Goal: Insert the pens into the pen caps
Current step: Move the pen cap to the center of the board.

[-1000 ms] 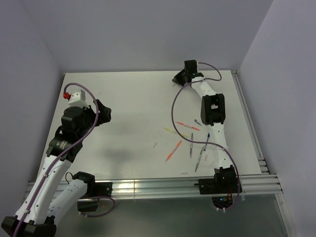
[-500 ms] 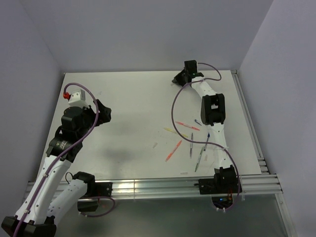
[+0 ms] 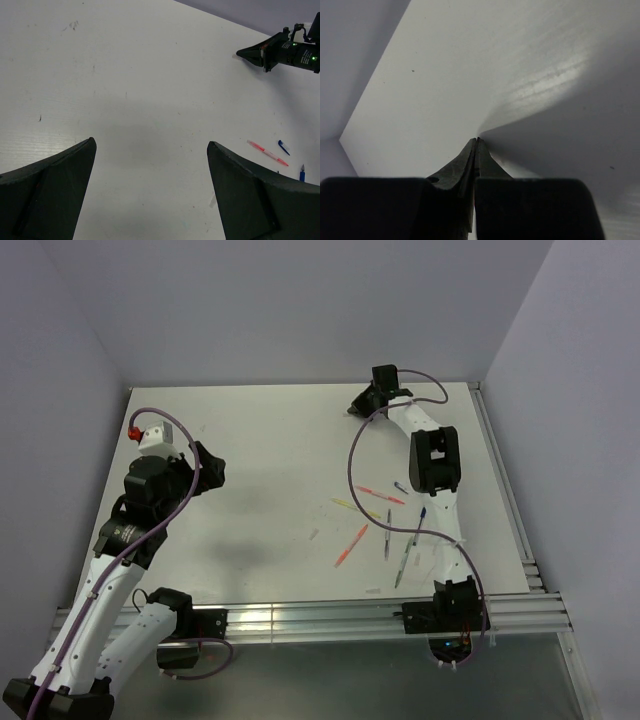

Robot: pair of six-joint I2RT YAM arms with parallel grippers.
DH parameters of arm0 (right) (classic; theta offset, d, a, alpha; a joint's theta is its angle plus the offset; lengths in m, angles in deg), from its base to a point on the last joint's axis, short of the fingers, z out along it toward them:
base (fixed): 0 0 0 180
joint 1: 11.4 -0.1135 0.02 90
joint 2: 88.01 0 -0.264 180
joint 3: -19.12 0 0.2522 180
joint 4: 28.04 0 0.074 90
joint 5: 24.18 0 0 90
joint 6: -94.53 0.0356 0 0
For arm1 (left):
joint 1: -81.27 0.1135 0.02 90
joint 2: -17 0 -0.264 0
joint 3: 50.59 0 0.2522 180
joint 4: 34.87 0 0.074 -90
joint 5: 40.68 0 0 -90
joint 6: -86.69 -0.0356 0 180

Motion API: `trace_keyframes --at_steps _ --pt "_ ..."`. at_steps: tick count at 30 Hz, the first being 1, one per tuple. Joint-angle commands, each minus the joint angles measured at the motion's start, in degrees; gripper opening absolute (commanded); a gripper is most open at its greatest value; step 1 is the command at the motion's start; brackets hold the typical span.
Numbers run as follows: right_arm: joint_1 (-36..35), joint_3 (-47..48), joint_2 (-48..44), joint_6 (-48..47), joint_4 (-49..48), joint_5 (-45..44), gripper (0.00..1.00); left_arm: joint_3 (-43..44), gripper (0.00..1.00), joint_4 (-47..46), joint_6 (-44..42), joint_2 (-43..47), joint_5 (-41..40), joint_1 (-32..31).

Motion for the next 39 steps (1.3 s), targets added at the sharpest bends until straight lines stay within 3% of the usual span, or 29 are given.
trace_keyframes --at_steps 1,16,24,27,33,36,39 --pt "-0.8 -6.3 -4.9 -2.6 3.6 -2.4 0.0 0.1 0.98 -1.8 -0.5 0.6 0.7 -0.3" --pt "-4.1 -31.9 -19.1 -5.5 -6.1 -1.2 0.0 -0.3 0.99 -1.7 -0.4 2.3 1.1 -0.3" --pt "-5.4 -42.0 -26.7 -7.3 -8.0 -5.0 0.0 -0.4 0.99 -1.8 -0.4 2.7 1.6 -0.3" --pt "-5.8 -39.0 -27.9 -10.6 -8.4 -5.7 0.0 -0.4 0.99 -1.8 -0.4 2.6 1.8 -0.3" --pt "-11.1 -19.1 -21.9 -22.0 0.1 -10.1 0.32 -0.2 0.99 -2.3 -0.3 1.6 2.5 -0.3" --pt "-12.7 -9.6 -17.0 -24.0 4.9 -11.3 0.36 1.7 0.99 -2.3 2.5 -2.2 1.5 -0.3" --pt "-12.7 -9.8 -16.3 -23.4 5.8 -10.9 0.36 4.4 0.92 -2.1 9.0 -11.0 -0.7 -0.2"
